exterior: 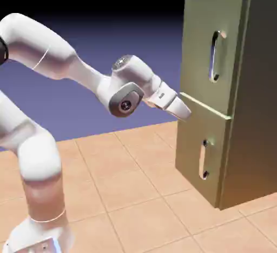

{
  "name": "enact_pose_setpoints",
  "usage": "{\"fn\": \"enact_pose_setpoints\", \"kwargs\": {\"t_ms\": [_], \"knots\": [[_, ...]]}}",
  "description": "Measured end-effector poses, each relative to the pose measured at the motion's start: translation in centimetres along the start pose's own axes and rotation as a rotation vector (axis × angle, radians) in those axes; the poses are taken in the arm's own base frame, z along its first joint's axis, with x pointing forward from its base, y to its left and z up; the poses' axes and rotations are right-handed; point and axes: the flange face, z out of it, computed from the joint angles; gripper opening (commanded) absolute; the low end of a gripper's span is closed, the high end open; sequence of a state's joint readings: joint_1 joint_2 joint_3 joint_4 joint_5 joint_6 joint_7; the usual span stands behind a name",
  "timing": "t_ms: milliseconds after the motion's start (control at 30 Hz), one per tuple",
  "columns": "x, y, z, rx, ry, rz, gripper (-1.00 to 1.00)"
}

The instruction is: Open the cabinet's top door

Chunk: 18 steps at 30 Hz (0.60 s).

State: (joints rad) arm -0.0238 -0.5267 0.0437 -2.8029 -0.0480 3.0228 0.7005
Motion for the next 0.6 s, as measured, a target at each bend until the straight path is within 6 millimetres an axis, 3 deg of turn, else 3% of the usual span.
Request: {"fn": "enact_pose_setpoints", "kwargs": {"t_ms": [333,467,600], "knots": [[-9.8,1.3,12.0,-0.215,-0.366,-0.814,0.00],[-14.3,2.3,15.2,-0.184,-0.538,-1.110,0.00],[-18.7,2.8,17.2,-0.082,-0.682,-1.390,0.00]]}}
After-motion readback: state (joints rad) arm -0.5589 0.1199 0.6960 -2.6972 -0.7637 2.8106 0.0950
